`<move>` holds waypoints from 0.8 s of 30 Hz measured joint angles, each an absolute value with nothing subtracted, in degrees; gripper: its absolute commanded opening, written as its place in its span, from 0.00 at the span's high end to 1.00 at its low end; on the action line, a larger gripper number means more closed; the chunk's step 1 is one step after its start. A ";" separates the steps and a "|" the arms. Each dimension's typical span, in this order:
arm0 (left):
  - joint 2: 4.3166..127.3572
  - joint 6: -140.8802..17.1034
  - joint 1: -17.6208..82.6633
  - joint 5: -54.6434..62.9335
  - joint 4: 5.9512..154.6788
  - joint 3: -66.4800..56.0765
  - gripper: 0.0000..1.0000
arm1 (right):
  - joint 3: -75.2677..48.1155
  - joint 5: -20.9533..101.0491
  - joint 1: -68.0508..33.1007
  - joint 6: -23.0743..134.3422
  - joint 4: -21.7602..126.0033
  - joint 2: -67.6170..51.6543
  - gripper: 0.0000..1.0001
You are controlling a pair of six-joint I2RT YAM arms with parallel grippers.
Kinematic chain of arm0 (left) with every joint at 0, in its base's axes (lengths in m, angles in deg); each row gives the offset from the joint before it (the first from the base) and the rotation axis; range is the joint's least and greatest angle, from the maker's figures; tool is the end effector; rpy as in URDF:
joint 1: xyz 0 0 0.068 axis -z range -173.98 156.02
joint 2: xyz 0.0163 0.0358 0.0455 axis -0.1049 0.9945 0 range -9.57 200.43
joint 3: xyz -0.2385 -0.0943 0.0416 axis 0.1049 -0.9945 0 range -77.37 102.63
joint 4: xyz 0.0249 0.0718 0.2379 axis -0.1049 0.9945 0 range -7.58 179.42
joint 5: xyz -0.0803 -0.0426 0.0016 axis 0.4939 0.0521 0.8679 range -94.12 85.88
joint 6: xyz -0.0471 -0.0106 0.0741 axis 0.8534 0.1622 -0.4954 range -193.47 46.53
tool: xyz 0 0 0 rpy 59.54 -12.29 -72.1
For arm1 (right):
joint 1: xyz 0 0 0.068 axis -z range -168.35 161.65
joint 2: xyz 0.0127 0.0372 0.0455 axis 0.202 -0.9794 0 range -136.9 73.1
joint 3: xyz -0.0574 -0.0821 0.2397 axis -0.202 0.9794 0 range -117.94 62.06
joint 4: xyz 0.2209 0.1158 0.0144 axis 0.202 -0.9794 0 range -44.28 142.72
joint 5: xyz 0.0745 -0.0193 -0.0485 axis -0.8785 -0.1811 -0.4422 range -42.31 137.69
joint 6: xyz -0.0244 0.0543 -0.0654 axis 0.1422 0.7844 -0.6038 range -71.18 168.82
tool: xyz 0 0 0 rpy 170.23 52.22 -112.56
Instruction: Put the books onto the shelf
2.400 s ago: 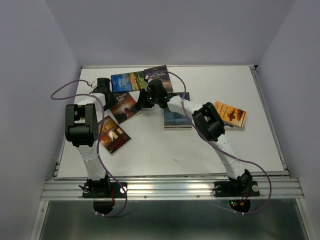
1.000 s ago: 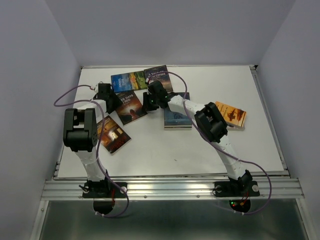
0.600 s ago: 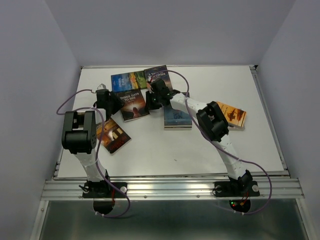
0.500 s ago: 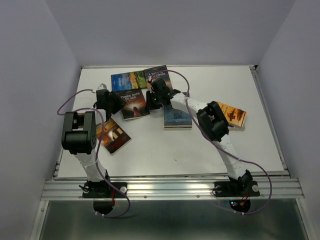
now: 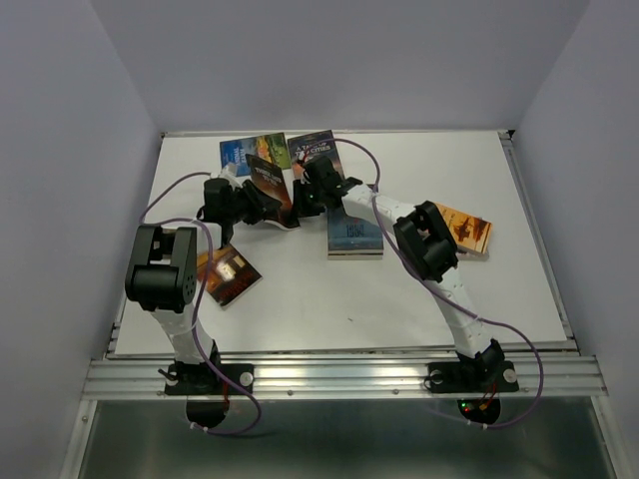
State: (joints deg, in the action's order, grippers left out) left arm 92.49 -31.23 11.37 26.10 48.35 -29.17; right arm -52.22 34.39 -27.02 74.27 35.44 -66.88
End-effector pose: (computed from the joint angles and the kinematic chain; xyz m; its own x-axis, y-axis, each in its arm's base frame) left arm 0.3860 -0.0759 0.1581 -0.6207 -0.5252 -0.5822 0.1822 0.6255 -0.7586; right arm 0.4241 0.3624 0.1252 -0.7984 -0.1033 -0.5932 -0.4390 0.7741 0.4561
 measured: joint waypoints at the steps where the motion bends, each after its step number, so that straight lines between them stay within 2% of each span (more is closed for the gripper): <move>1: 92.49 -31.16 11.43 26.17 48.33 -29.17 0.72 | -52.22 34.30 -27.00 74.27 35.53 -66.88 0.74; 6: 92.32 -31.73 11.56 25.07 51.11 -28.88 0.99 | -51.96 34.21 -27.00 74.25 35.96 -66.86 0.74; 9: 91.64 -33.59 11.85 22.10 57.78 -27.22 1.00 | -51.30 34.21 -27.02 74.23 36.95 -66.71 0.73; 13: 89.96 -36.28 12.59 16.94 65.84 -25.19 1.00 | -50.34 34.19 -27.07 74.21 38.00 -66.29 0.66; 15: 89.19 -37.28 13.20 15.04 69.29 -24.01 1.00 | -49.95 34.26 -27.31 74.10 38.52 -66.18 0.59; 18: 88.78 -38.53 13.62 13.99 71.85 -22.83 1.00 | -49.53 34.80 -27.64 73.70 38.59 -65.68 0.54; 22: 87.79 -39.23 14.29 12.22 73.80 -22.48 1.00 | -49.51 35.68 -28.09 72.85 38.06 -65.16 0.52; 24: 87.20 -39.62 14.43 12.22 74.12 -22.48 1.00 | -49.40 35.94 -28.36 72.50 37.67 -64.74 0.38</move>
